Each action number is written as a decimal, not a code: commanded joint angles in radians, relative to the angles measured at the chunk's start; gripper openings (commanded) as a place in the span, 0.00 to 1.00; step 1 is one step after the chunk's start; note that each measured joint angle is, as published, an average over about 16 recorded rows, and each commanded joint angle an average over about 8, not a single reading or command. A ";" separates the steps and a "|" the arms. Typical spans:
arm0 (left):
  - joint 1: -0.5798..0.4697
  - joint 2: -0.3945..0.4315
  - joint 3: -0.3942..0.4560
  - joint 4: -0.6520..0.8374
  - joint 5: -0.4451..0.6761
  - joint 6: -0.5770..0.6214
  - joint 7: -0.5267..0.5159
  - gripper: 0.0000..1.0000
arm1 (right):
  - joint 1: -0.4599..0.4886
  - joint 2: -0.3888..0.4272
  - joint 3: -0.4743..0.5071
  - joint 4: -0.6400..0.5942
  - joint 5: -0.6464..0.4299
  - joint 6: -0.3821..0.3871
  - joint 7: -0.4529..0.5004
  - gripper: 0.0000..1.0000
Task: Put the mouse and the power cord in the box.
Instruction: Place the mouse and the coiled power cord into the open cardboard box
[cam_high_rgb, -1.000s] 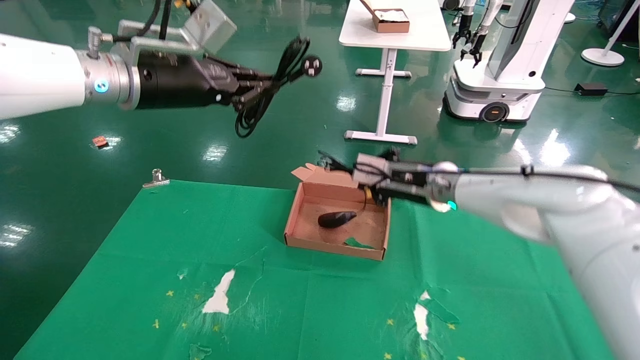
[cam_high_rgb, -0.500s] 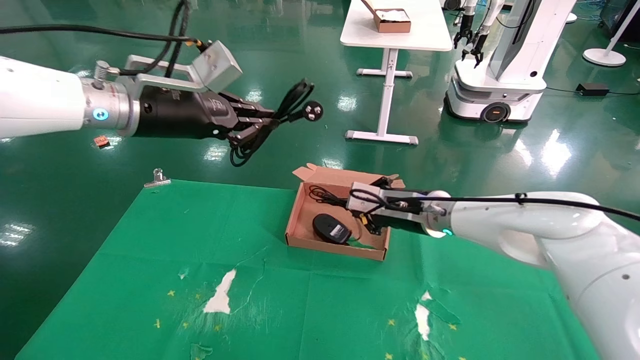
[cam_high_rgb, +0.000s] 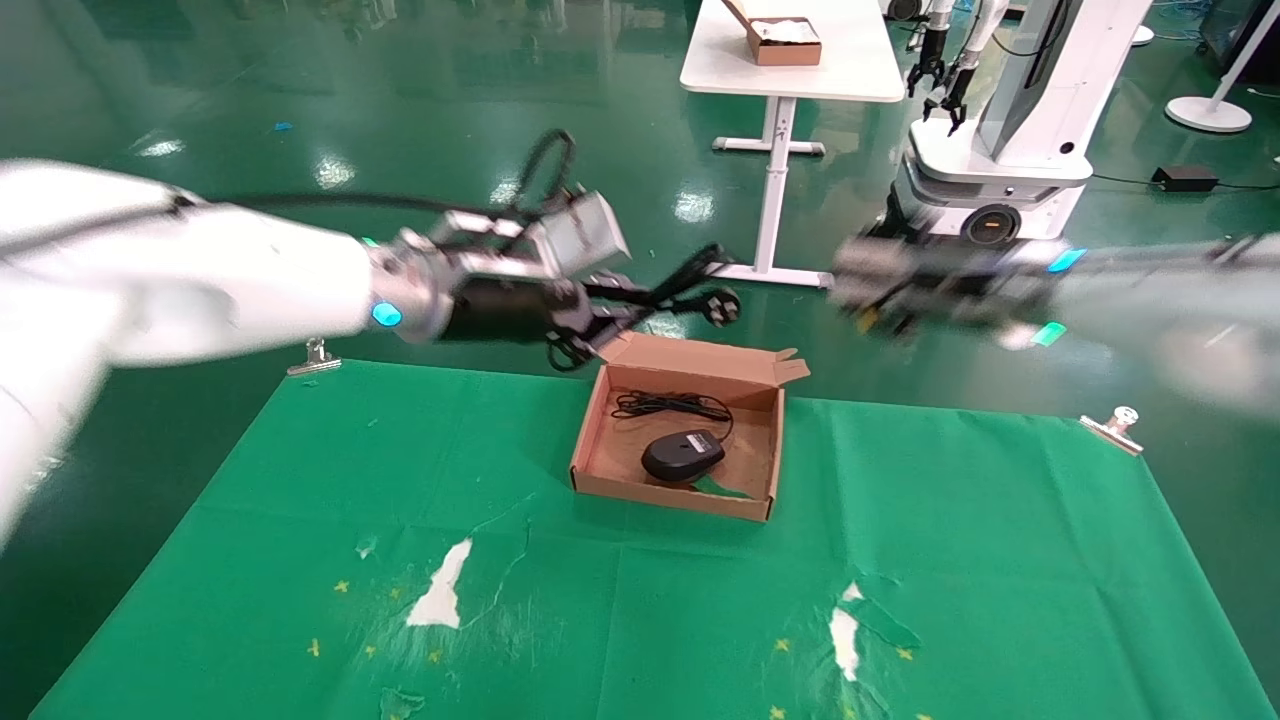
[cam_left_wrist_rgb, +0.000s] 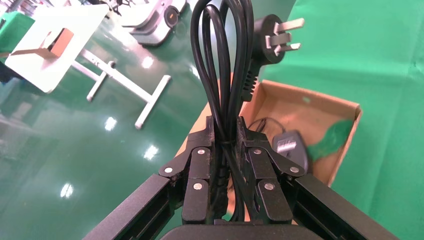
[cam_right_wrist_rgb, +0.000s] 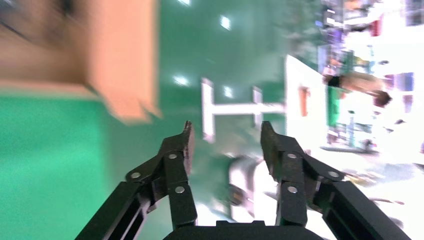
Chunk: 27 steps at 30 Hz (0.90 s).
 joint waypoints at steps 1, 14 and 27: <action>0.048 0.006 0.011 -0.067 -0.011 -0.031 0.000 0.00 | 0.039 0.022 -0.008 -0.010 -0.014 -0.006 -0.027 1.00; 0.183 0.011 0.141 -0.221 -0.095 -0.132 -0.182 0.95 | 0.071 0.027 -0.005 -0.047 -0.008 -0.026 -0.062 1.00; 0.167 0.004 0.118 -0.205 -0.093 -0.109 -0.167 1.00 | 0.059 0.021 -0.004 -0.043 -0.007 -0.027 -0.058 1.00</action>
